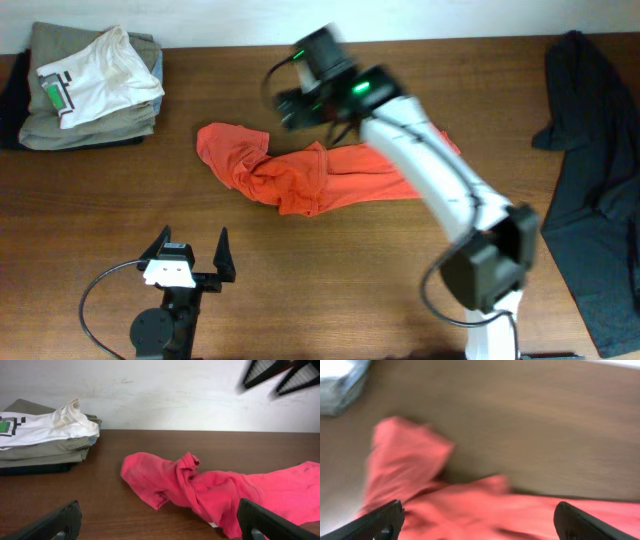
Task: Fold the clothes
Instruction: 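Lift the orange shirt with the right gripper and drop it mid-table, then reach the left gripper to the shirt's left end and grasp it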
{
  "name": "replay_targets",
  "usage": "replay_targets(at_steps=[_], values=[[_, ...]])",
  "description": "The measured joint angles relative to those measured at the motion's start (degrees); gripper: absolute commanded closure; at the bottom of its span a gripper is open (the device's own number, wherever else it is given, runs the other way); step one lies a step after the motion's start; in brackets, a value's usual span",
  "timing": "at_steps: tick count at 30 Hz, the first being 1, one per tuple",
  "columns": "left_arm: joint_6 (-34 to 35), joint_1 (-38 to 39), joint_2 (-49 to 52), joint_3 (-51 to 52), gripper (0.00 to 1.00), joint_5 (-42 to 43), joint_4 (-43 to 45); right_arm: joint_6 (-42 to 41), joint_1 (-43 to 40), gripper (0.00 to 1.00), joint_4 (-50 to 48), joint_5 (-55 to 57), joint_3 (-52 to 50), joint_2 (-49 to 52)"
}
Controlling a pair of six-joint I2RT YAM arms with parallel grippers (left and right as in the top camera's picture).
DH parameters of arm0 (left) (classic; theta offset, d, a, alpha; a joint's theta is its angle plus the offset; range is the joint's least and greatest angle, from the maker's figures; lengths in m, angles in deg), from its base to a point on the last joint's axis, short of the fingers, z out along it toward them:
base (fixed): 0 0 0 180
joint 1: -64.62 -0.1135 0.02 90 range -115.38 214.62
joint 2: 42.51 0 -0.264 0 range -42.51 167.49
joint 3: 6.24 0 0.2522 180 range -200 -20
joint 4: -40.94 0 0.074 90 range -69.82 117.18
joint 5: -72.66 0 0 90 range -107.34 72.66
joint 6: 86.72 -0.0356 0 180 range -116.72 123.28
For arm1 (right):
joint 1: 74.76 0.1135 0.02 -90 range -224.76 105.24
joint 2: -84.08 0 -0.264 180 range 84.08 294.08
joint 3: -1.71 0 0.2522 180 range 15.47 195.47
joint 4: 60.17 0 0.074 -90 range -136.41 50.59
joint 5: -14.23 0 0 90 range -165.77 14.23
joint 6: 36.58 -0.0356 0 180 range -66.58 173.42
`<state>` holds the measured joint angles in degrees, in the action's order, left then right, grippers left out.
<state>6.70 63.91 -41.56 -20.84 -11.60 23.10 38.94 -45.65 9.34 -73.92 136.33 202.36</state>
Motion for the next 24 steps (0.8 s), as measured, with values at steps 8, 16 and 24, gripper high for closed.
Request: replay_targets(at_steps=[8, 16, 24], values=[[0.00, 0.00, 0.00, 0.00, 0.01, -0.02, 0.00, 0.17, -18.62, 0.01, 14.01, 6.27, 1.07, -4.44], [-0.24, 0.00, 0.00, 0.00, 0.01, -0.48, 0.00, 0.17, -31.85, 0.01, 16.24, 5.77, -1.95, -4.09], [-0.76, 0.00, 0.00, 0.00, 0.01, -1.33, 0.74, 0.17, -36.70, 0.01, 16.24, 1.49, -1.97, -3.80]])
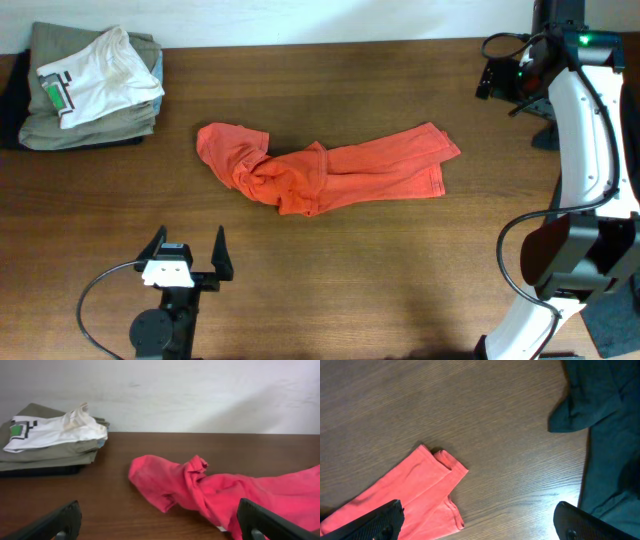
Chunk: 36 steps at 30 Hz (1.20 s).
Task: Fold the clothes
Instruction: 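Reach the left gripper to the shirt's left end and grasp it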
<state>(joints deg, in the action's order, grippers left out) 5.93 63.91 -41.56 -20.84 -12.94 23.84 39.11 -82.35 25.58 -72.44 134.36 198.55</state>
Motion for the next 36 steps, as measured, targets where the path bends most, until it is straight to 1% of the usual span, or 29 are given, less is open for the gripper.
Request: replay_targets(at_steps=[2, 5, 7, 9, 12, 14, 15, 16, 17, 18, 20, 23, 26, 28, 30, 31, 33, 34, 35, 36], values=[[0.35, 0.00, 0.00, 0.13, 0.01, 4.07, 2.14, -0.02, 0.02, 0.01, 0.00, -0.48, 0.00, 0.00], [1.14, 0.00, 0.00, 0.28, 0.01, 12.94, 9.97, -0.02, 0.02, 0.01, -0.02, -0.85, 0.00, 0.00], [2.34, 0.00, 0.00, 0.15, 0.01, 16.63, 14.56, -0.02, 0.02, 0.01, -0.02, -1.07, 0.00, 0.00], [4.04, 0.00, 0.07, -0.55, 0.01, 19.28, 15.80, 0.00, 0.02, 0.01, -0.02, -1.09, 0.00, 0.00], [5.14, 0.00, 2.38, -4.37, 0.01, 21.46, 14.40, -0.02, 0.02, 0.01, -0.02, -1.27, 0.00, 0.00], [5.14, 0.00, 6.51, -9.40, 0.01, 22.27, 11.56, -0.02, 0.02, 0.01, -0.04, -1.27, 0.00, 0.00], [4.90, 0.00, 9.18, -12.59, 0.01, 22.62, 8.55, -0.02, 0.02, 0.01, 0.02, -1.36, -0.02, 0.00], [4.57, 0.00, 12.55, -16.46, 0.01, 22.84, 4.26, 0.00, 0.02, 0.01, -0.04, -1.33, -0.02, 0.02], [4.20, 0.00, 18.36, -22.99, 0.01, 23.32, -3.30, -0.02, 0.02, 0.01, 0.04, -1.33, -0.04, 0.02], [3.58, 0.00, 22.36, -26.77, 0.01, 23.30, -6.64, -0.04, 0.02, 0.01, 0.02, -1.36, -0.04, 0.00], [1.99, 0.00, 34.58, -39.30, 0.01, 24.33, -17.49, -0.02, 0.02, 0.01, 0.02, -1.49, -0.07, 0.02], [0.52, 0.00, 49.22, -52.65, 0.01, 27.98, -25.40, 0.00, 0.02, 0.01, -0.02, -1.49, -0.09, 0.02], [-0.76, 0.22, 59.47, -60.15, 0.01, 31.52, -27.63, -0.02, 0.02, 0.01, -0.04, -1.49, -0.09, 0.02], [-1.62, 1.38, 65.44, -64.19, 0.01, 29.62, -31.39, -0.04, 0.02, 0.01, -0.02, -1.49, -0.09, 0.02], [-2.01, 3.82, 69.79, -67.36, 0.01, 25.00, -36.06, -0.02, 0.02, 0.01, 0.00, -1.46, -0.09, 0.02], [-2.23, 6.25, 72.74, -69.44, 0.01, 20.41, -39.08, -0.02, 0.02, 0.01, 0.00, -1.49, -0.09, 0.02], [-2.47, 10.01, 76.81, -71.45, 0.01, 13.68, -42.01, -0.02, 0.02, 0.01, 0.00, -1.49, -0.09, 0.02], [-2.51, 11.47, 78.40, -71.89, 0.01, 11.45, -42.62, -0.02, 0.02, 0.01, 0.00, -1.49, -0.09, 0.02], [-2.67, 13.81, 81.22, -72.15, 0.01, 7.34, -42.93, -0.04, 0.02, 0.01, 0.00, -1.49, -0.09, 0.02], [-2.69, 14.60, 82.62, -72.15, 0.01, 5.73, -42.97, 0.00, 0.02, 0.01, 0.00, -1.49, -0.09, 0.02]])
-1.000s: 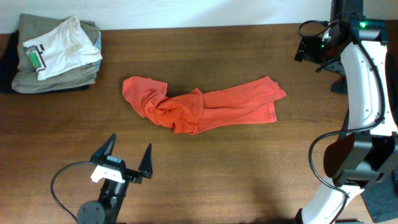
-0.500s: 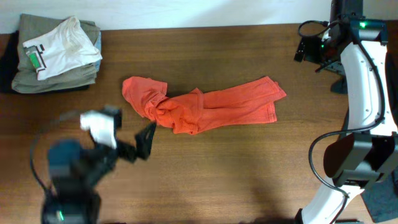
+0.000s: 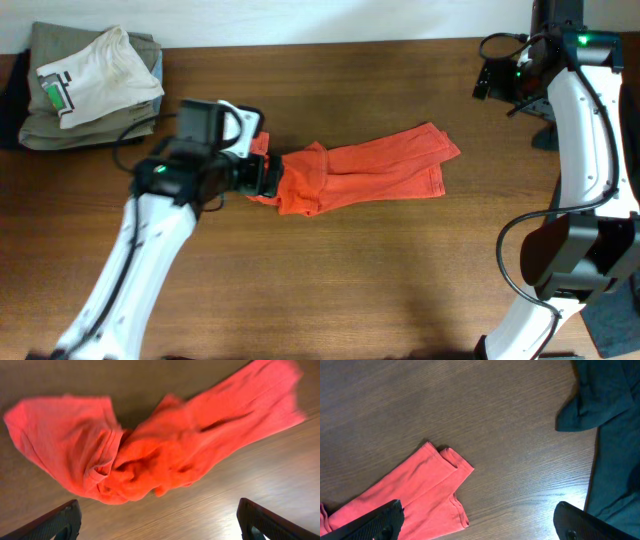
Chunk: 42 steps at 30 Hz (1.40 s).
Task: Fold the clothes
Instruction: 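Reach the left gripper to the shirt's left end and grasp it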
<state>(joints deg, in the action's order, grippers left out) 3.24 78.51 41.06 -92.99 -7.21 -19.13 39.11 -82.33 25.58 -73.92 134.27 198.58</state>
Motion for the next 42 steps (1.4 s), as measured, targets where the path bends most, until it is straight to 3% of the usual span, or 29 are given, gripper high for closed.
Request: replay_targets(at_steps=[10, 12, 15, 17, 23, 24, 26, 34, 39, 42], values=[[-1.53, 1.31, 14.84, -0.22, 0.01, -15.91, 13.49, -0.02, 0.00, 0.01, 0.00, 0.00, 0.00, 0.00], [-2.10, 1.31, 16.46, -0.22, 0.11, -16.61, 13.33, -0.04, 0.00, 0.01, 0.00, 0.00, 0.00, 0.00], [-2.84, 1.31, 17.70, -0.22, 0.48, -17.25, 13.25, -0.02, 0.00, 0.01, 0.00, 0.00, 0.00, 0.00], [-3.21, 1.31, 17.73, -0.22, 0.65, -17.64, 13.22, -0.04, 0.00, 0.01, 0.00, 0.00, 0.00, 0.00], [-3.45, 1.31, 17.75, -0.22, 0.74, -17.90, 12.76, -0.02, 0.00, 0.01, 0.00, 0.00, 0.00, 0.00], [-3.45, 1.31, 17.75, -0.22, 0.79, -17.92, 12.11, -0.02, 0.00, 0.01, 0.00, 0.00, 0.00, 0.00], [-3.58, 1.31, 17.75, -0.22, 0.99, -17.94, 10.69, -0.04, 0.00, 0.01, 0.00, 0.00, 0.00, 0.00], [-3.63, 1.31, 17.75, -1.38, 1.00, -18.12, 8.76, -0.04, 0.00, 0.01, 0.00, 0.00, 0.00, 0.00], [-3.13, 1.31, 15.80, -8.55, 1.00, -18.86, 3.74, 0.00, 0.00, 0.01, -0.02, 0.00, 0.00, 0.00], [-1.33, 1.31, 9.79, -13.09, 0.99, -21.22, 0.15, -0.04, 0.00, 0.01, 0.02, -0.02, 0.00, 0.00]])
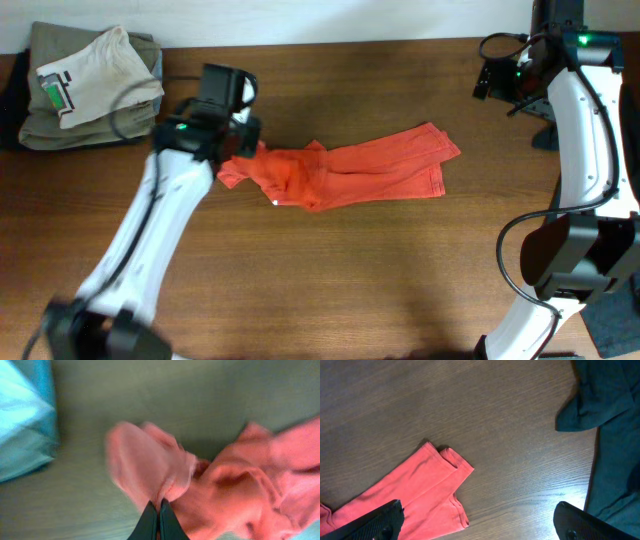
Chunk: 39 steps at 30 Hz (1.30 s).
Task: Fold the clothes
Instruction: 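Reach the left gripper to the shirt's left end and grasp it, then grasp the shirt's right end with the right gripper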
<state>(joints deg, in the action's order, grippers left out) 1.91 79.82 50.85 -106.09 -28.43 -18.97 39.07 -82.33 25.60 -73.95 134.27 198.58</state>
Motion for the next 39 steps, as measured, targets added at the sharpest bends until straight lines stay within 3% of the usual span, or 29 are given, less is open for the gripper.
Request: replay_targets(at_steps=[8, 18, 23, 31, 37, 39], values=[[7.54, -4.02, -13.18, -2.05, 0.99, -8.20, -13.42, 0.04, 0.00, 0.01, 0.00, 0.02, 0.00, 0.00], [11.43, -5.22, -10.75, -1.51, 0.99, -8.90, -18.23, 0.02, 0.00, 0.01, -0.02, 0.02, 0.00, 0.00], [11.98, -5.84, -7.28, -1.40, 0.99, -8.90, -19.50, 0.04, 0.00, 0.01, -5.18, -0.96, -0.04, 0.00], [14.14, -11.74, -2.45, -1.33, 0.99, -10.64, -19.85, 0.02, 0.48, 0.02, -2.60, -18.97, -0.24, 0.02], [15.61, -17.46, -1.73, -1.33, 0.99, -7.96, -20.09, 0.92, 9.97, 0.02, -7.41, -22.77, -9.05, 0.70], [15.78, -17.53, -1.73, -1.31, 0.99, -7.30, -20.37, 1.05, 15.04, 0.12, -11.43, -22.82, -13.31, 2.40]])
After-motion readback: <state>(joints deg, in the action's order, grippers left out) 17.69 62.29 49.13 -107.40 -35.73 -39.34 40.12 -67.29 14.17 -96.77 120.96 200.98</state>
